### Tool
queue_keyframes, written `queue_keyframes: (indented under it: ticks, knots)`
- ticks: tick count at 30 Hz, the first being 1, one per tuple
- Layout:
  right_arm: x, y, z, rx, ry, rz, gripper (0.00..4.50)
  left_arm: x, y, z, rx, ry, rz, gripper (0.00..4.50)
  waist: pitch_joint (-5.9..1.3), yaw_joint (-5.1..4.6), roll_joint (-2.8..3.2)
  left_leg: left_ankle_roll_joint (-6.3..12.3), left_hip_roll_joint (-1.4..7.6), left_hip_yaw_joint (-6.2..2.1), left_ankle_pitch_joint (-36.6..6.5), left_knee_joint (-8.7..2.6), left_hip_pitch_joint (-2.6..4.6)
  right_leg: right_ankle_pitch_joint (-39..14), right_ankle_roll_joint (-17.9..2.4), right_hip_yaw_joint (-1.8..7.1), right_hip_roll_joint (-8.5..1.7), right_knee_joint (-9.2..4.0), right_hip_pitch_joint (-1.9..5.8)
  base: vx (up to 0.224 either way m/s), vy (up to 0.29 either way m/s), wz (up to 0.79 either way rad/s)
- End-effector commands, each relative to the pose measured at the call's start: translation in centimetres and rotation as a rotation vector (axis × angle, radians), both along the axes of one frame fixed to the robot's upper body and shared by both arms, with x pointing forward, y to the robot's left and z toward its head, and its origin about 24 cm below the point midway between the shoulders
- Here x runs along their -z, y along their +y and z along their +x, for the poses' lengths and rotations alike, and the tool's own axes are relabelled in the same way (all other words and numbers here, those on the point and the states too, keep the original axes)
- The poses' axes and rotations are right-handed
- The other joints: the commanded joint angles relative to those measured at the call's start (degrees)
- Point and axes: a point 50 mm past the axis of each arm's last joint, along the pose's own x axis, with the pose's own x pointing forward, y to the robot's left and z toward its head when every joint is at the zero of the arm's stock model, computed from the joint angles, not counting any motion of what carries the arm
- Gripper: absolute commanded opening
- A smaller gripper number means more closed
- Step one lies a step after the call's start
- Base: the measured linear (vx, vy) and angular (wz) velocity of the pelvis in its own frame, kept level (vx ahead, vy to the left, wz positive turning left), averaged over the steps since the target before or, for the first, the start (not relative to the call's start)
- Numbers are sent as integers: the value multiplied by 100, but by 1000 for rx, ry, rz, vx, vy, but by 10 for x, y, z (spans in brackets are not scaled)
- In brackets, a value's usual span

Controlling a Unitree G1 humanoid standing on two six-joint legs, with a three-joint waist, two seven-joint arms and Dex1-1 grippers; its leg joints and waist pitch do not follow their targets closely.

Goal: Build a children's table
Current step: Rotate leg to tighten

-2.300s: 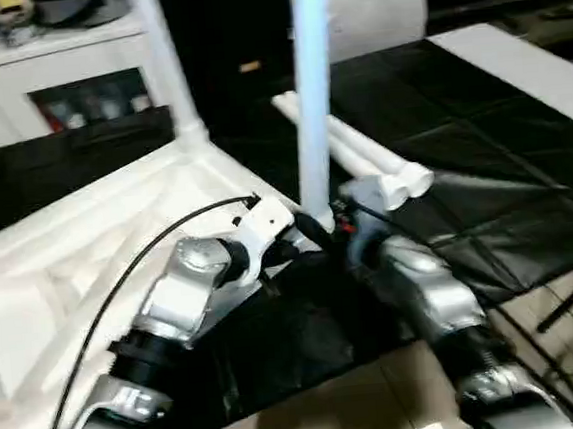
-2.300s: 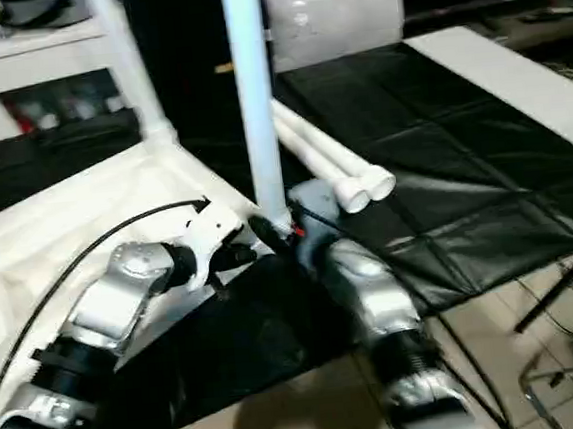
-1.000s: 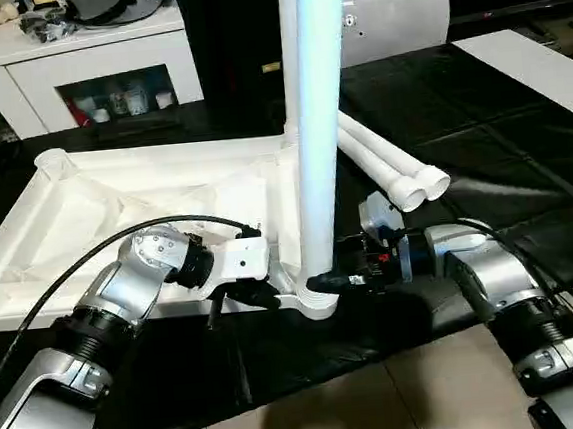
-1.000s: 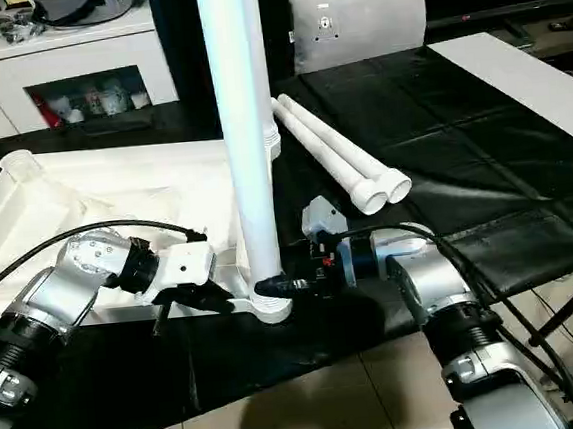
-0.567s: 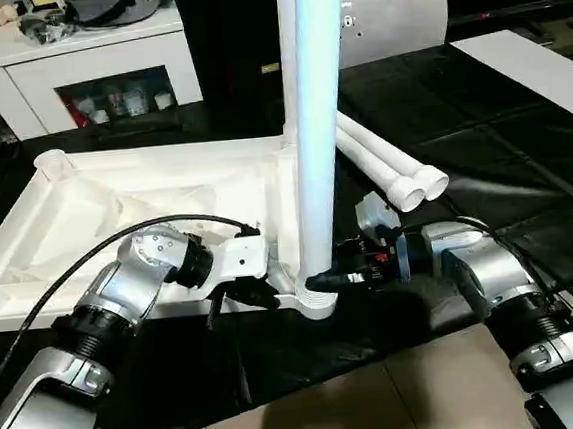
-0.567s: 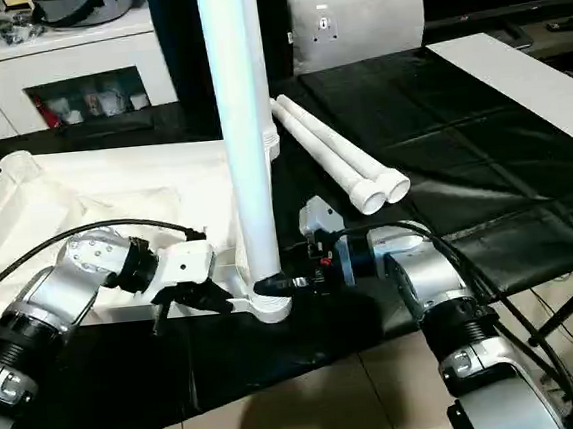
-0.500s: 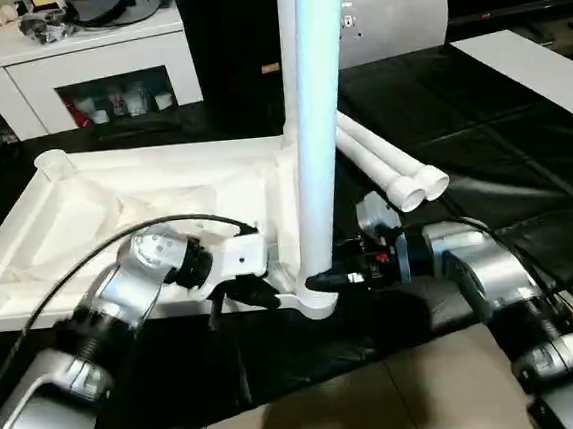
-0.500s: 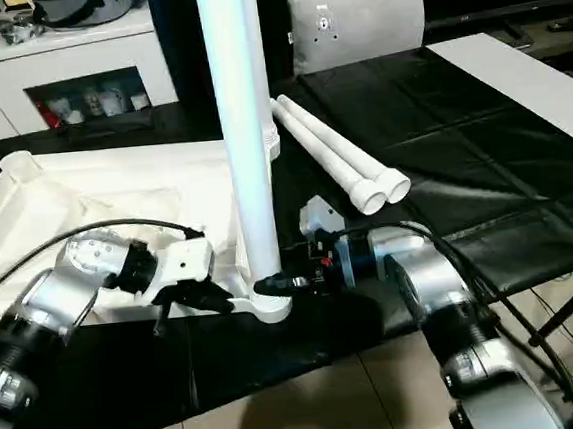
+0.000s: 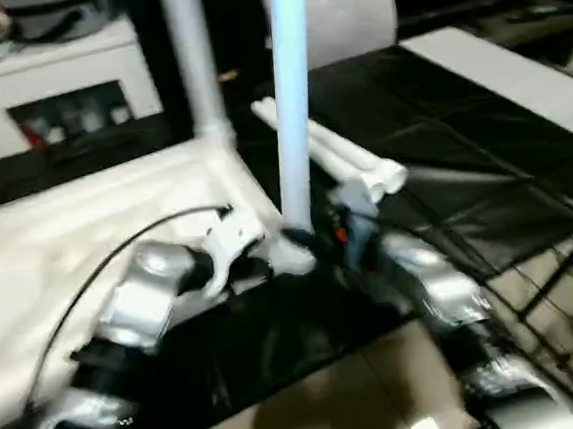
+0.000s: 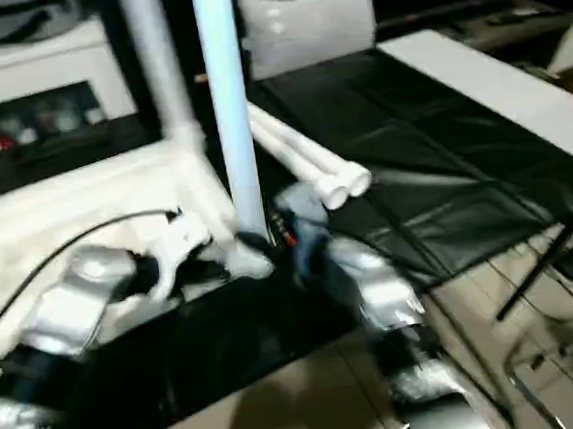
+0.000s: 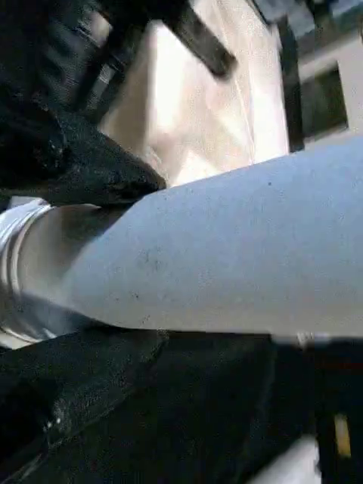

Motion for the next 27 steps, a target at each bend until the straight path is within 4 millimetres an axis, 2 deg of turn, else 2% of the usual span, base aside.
queue_keyframes:
  ticks: [1,3,4,5,6,8,10,12,14,15,16,18,19,20,21,23,27]
  knots:
    - [5,33,0,26,108,45,195,-21,-40,4,43,-70,-104,0,-385,51,-26,98,143,-108,-1584,-393,58,-1646,-1215,217,-291,-513,255,0,0,0]
    - [4,36,2,51,107,32,195,-23,-44,7,35,-86,-97,0,-401,87,-10,163,148,-111,-1417,-379,60,-1407,-1269,213,-294,-501,263,0,0,0]
    - [4,37,3,60,99,27,195,-24,-45,8,37,-94,-92,0,-421,94,-6,228,149,-111,-1225,-372,34,-1072,-1315,209,-285,-463,282,0,0,0]
    - [3,36,4,55,78,17,195,-24,-45,9,40,-104,-83,0,-442,117,0,304,157,-102,-1039,-359,42,-704,-1368,204,-279,-436,293,0,0,0]
    - [2,34,4,51,49,12,251,-25,-43,11,47,-118,-67,0,-448,126,5,347,155,-100,-939,-350,34,-514,-1405,202,-276,-414,303,0,0,0]
    - [0,27,6,76,32,35,265,-25,-38,12,50,-130,-47,0,-454,171,16,511,152,-85,-760,-330,44,-117,-1529,203,-276,-382,314,0,0,0]
    - [0,23,7,80,34,55,285,-25,-35,13,52,-137,-39,0,-447,204,13,545,171,-86,-805,-343,56,-157,-1551,199,-280,-385,315,0,0,0]
    - [-1,15,6,65,5,51,308,-24,-31,12,70,-135,-34,0,-434,231,16,487,177,-81,-969,-352,66,-361,-1513,200,-279,-401,309,0,0,0]
    - [-3,2,3,33,-36,61,318,-22,-26,11,98,-136,-26,0,-425,260,8,440,172,-87,-1062,-359,64,-488,-1456,199,-279,-419,318,0,0,0]
    - [-5,-5,1,9,-60,71,331,-20,-23,10,122,-133,-18,0,-428,287,20,425,188,-82,-1108,-359,93,-532,-1417,210,-276,-422,300,0,0,0]
    - [-6,-11,-1,-13,-77,70,344,-19,-21,9,148,-133,-12,0,-427,313,0,433,194,-80,-1074,-364,82,-508,-1397,217,-276,-419,307,0,0,0]
    - [-8,-21,-7,-68,-108,59,355,-16,-17,6,183,-122,-2,0,-432,379,-1,428,200,-80,-1014,-365,93,-471,-1371,214,-270,-412,302,0,0,0]
    - [-8,-28,-11,-115,-123,45,360,-14,-14,5,215,-118,5,0,-433,393,-5,425,197,-76,-997,-360,86,-438,-1379,221,-279,-395,300,0,0,0]
    - [-8,-32,-14,-147,-132,35,386,-13,-13,4,235,-115,10,0,-426,415,-12,430,186,-72,-1022,-356,78,-493,-1342,221,-276,-412,308,0,0,0]
    - [-8,-34,-15,-161,-134,30,386,-13,-12,4,244,-114,13,0,-421,425,-11,423,196,-75,-1062,-364,87,-562,-1329,224,-285,-419,301,0,0,0]
    - [-5,-50,-30,-324,-140,-38,400,-10,-5,0,331,-97,39,0,-409,459,-17,389,208,-76,-1225,-376,99,-837,-1245,226,-283,-440,293,0,0,0]
    - [-2,-66,-37,-416,-111,-99,441,-10,0,-3,445,-81,55,0,-402,473,-35,335,199,-86,-1318,-384,77,-1051,-1243,222,-297,-451,293,0,0,0]
